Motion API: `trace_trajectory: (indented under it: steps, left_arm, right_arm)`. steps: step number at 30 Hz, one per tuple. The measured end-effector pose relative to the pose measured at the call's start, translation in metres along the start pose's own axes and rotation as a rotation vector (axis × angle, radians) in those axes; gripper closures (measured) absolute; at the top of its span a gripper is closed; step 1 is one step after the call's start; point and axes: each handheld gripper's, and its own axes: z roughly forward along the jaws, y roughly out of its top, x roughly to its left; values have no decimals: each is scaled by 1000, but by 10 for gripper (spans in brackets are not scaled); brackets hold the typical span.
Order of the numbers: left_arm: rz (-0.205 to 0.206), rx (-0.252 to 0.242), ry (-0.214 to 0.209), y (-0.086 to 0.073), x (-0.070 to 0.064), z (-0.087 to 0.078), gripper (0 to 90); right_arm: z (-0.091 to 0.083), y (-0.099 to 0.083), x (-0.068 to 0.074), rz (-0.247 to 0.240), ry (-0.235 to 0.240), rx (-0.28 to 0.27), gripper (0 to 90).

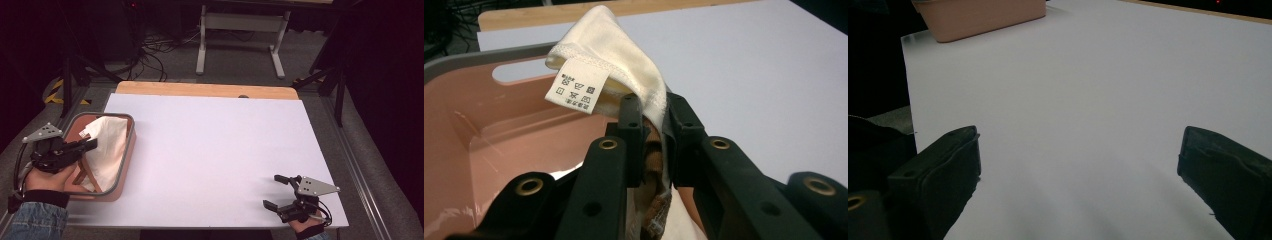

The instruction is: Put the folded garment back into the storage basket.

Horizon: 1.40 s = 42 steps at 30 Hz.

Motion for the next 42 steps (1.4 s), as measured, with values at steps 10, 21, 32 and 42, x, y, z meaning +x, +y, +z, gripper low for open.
trace_trajectory:
  steps: [10, 21, 32, 42]
  left_arm:
    - [-13, 62, 7, -1, 8, 11, 800]
    - [-34, 92, 44, 0, 14, 22, 788]
    - [-24, -8, 258, 0, 19, 14, 219]
    - [6, -94, 228, 7, -1, 4, 92]
  right_arm:
    - [0, 0, 0, 0, 0, 2, 43]
    - [0, 0, 0, 0, 1, 3, 43]
    - [0, 0, 0, 0, 3, 1, 43]
    - [0, -1, 0, 2, 0, 1, 43]
